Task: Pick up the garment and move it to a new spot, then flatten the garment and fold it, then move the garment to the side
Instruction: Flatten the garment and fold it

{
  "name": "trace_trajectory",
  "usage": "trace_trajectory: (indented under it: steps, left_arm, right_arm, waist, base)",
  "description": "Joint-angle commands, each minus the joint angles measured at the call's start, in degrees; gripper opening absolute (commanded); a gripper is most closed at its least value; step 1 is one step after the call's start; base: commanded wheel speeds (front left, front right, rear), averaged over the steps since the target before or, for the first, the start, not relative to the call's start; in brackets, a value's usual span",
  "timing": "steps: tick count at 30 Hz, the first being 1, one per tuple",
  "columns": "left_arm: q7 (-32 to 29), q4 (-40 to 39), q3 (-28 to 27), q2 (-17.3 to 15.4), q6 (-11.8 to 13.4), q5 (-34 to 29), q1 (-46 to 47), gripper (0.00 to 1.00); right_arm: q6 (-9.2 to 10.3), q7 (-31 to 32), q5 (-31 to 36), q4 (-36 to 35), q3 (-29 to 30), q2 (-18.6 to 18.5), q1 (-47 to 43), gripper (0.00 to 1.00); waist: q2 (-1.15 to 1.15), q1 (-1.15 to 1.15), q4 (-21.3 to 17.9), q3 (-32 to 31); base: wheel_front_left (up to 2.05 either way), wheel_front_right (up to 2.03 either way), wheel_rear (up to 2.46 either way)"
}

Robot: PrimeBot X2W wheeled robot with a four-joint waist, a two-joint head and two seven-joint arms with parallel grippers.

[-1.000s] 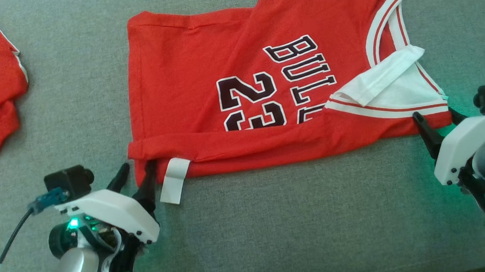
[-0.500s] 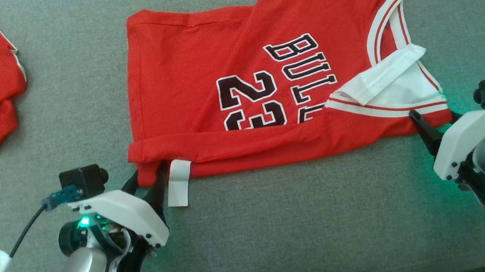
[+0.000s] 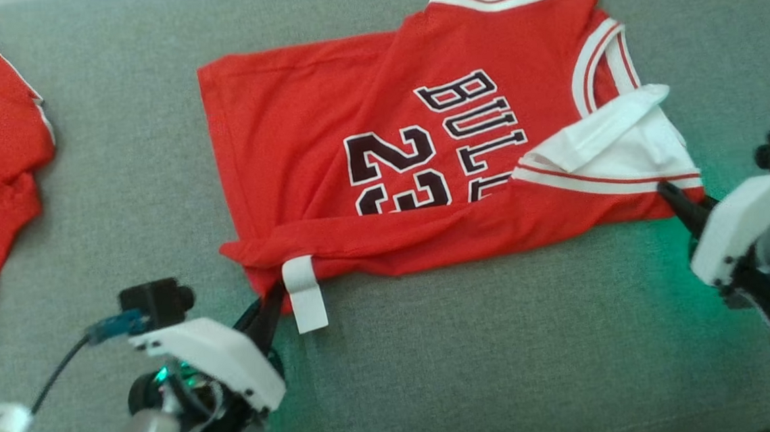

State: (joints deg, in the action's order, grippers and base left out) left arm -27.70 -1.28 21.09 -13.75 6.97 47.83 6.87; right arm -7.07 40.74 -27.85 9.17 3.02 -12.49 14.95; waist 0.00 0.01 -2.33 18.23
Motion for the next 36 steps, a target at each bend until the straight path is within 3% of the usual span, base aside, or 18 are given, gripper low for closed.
trace_trajectory:
  steps: [1, 6, 13, 17, 22, 23, 24, 25, 31, 36]
  left_arm:
    - [-1.2, -4.9, -3.8, -2.2, -0.1, 1.8, -1.1, 0.0]
    - [-5.5, -13.9, -7.8, -6.9, 1.6, 4.7, -4.3, 0.0]
    - [-9.4, -21.4, -8.7, -9.4, 3.5, 7.2, -10.7, 0.0]
    - [-8.6, -22.0, -8.2, -9.0, 3.7, 7.5, -15.0, 0.0]
    - [-5.4, -18.8, -6.9, -7.2, 3.9, 5.8, -17.8, 0.0]
    - [-4.6, -17.8, -6.8, -7.1, 4.0, 5.0, -18.1, 0.24]
    - [-3.8, -17.0, -6.6, -7.0, 3.9, 4.4, -18.4, 0.8]
    - [-3.0, -16.5, -6.7, -6.8, 4.0, 3.8, -18.6, 1.0]
    - [0.8, -18.0, -9.5, -7.7, 4.9, 0.9, -16.7, 1.0]
    - [2.2, -17.6, -10.0, -9.4, 5.0, -4.1, -6.1, 1.0]
  right_arm:
    - [-0.42, 2.3, -2.3, -4.2, 1.2, -2.1, -1.1, 0.0]
    - [-0.42, 8.9, -6.6, -9.9, 6.0, -5.9, -3.8, 0.0]
    - [-0.42, 18.6, -9.4, -18.3, 8.2, -7.9, -10.2, 0.0]
    - [-0.42, 21.9, -9.7, -21.8, 8.1, -7.9, -15.3, 0.0]
    - [-0.42, 21.0, -7.8, -22.3, 7.0, -8.1, -19.1, 0.0]
    - [-0.42, 20.2, -7.2, -22.7, 6.6, -8.6, -19.5, 0.21]
    - [-0.42, 19.2, -6.5, -23.0, 6.2, -9.3, -19.9, 1.0]
    - [-0.42, 18.4, -6.3, -23.2, 6.2, -9.7, -20.1, 1.0]
    - [-0.42, 15.5, -7.6, -27.5, 7.6, -12.5, -17.2, 1.0]
    - [-0.42, 12.2, -5.2, -28.8, 6.8, -12.6, -4.5, 1.0]
  waist:
    - [0.0, -0.01, 0.1, -1.5]
    - [0.0, -0.01, 0.3, -3.4]
    - [0.0, -0.01, 0.5, -4.4]
    - [0.0, -0.01, 0.3, -4.1]
    - [0.0, -0.01, 0.2, -3.7]
    - [0.0, -0.01, 0.2, -3.6]
    - [0.0, -0.01, 0.2, -3.5]
    - [0.0, -0.01, 0.2, -3.3]
    - [0.0, -0.01, 0.7, -1.6]
    - [0.0, -0.01, 1.9, 2.6]
  base:
    - [0.0, 0.0, 0.0]
    - [0.0, 0.0, 0.0]
    - [0.0, 0.0, 0.0]
    - [0.0, 0.0, 0.0]
    - [0.0, 0.0, 0.0]
    - [0.0, 0.0, 0.0]
    - [0.0, 0.0, 0.0]
    - [0.0, 0.0, 0.0]
    - [0.0, 0.0, 0.0]
    - [0.0, 0.0, 0.0]
